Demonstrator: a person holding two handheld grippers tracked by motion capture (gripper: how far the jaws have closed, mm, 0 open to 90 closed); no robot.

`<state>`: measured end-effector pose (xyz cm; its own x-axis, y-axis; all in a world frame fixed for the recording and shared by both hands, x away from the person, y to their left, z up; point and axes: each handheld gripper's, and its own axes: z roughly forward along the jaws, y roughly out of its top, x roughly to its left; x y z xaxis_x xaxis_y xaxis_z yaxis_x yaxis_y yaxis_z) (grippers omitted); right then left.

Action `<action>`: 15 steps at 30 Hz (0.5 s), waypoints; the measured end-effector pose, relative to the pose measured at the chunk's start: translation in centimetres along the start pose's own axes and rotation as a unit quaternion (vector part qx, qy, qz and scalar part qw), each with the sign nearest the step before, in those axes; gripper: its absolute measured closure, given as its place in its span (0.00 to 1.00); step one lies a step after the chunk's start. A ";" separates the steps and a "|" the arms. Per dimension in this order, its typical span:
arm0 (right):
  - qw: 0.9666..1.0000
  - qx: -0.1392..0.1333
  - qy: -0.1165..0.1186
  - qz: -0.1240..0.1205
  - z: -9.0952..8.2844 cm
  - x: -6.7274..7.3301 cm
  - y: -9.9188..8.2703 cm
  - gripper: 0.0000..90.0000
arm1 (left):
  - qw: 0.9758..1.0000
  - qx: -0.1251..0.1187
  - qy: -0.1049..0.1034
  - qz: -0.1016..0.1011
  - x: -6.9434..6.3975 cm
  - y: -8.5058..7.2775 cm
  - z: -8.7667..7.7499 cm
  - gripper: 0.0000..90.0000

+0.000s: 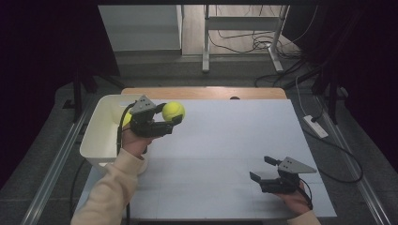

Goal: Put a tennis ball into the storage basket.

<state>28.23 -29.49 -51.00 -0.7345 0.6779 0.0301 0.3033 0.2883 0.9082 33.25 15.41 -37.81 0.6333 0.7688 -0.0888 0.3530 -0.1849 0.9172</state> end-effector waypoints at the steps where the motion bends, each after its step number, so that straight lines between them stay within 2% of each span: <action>1: 1.000 0.000 0.000 -0.001 0.0 0.0 0.0 0.14 | 1.000 0.000 0.000 0.000 0.0 0.0 0.0 0.30; 15: 1.000 -0.002 -0.001 0.000 0.0 0.0 0.0 0.14 | 1.000 -0.002 0.016 -0.008 1.0 -0.4 -1.1 0.30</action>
<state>28.25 -29.52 -50.98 -0.7328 0.6798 0.0287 0.3006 0.2856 0.9100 32.98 16.90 -37.82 0.6046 0.7913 -0.0912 0.3609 -0.1701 0.9169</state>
